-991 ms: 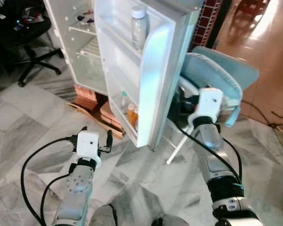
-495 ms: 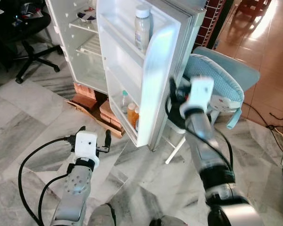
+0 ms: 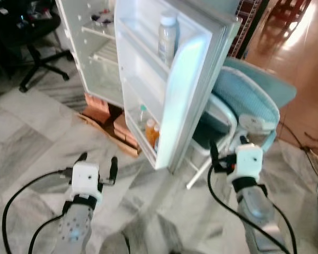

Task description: Restocking fridge

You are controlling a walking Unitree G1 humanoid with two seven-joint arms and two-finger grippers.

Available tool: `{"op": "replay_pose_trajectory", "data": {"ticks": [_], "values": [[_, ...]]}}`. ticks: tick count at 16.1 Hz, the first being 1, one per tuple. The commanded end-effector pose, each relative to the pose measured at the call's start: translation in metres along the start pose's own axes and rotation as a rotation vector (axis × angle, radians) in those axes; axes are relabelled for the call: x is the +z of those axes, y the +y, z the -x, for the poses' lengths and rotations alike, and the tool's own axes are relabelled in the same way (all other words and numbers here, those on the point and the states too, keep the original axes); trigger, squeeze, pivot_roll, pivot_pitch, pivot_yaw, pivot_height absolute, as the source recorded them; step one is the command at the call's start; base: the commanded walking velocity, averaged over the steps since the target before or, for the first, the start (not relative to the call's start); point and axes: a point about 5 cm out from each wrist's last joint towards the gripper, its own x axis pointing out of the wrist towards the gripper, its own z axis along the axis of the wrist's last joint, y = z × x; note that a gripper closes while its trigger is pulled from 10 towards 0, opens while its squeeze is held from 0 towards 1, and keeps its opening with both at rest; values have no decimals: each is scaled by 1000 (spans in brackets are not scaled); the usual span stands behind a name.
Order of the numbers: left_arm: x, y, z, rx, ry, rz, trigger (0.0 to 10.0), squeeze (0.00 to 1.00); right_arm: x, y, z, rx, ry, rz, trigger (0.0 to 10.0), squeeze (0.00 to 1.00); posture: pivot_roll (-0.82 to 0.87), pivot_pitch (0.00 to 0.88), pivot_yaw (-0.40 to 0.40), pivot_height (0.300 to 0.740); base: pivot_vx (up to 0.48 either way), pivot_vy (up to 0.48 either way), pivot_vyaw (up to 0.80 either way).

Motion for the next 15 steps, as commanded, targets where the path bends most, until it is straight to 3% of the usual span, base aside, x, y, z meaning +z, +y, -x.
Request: {"op": "replay_pose_trajectory", "data": {"ticks": [1, 7, 10, 12, 13, 15], "values": [[2, 1, 0, -1, -2, 0, 10000, 0, 11, -1, -4, -4, -33, 5, 10000, 0, 132, 107, -61, 740, 394, 0, 0], [3, -4, -6, 13, 2, 21, 10000, 0, 23, 0, -17, -1, -55, 2, 10000, 0, 139, 101, -73, 740, 372, 0, 0], [1, -6, -6, 11, 12, 20, 10000, 0, 24, -1, -19, -3, -53, -17, 10000, 0, 138, 98, -72, 740, 0, 0, 0], [-2, -4, -6, 13, 23, 17, 10000, 0, 22, 7, -27, 81, -32, -116, 10000, 0, 140, 98, -66, 740, 0, 0, 0], [-5, -3, -4, 18, 39, 15, 10000, 0, 27, 17, -34, 192, -50, -185, 10000, 0, 144, 99, -66, 740, 0, 0, 0], [-12, -1, -2, 18, 76, 1, 10000, 0, 42, 24, -45, 272, -127, -154, 10000, 0, 150, 98, -66, 740, 0, 0, 384]]}}
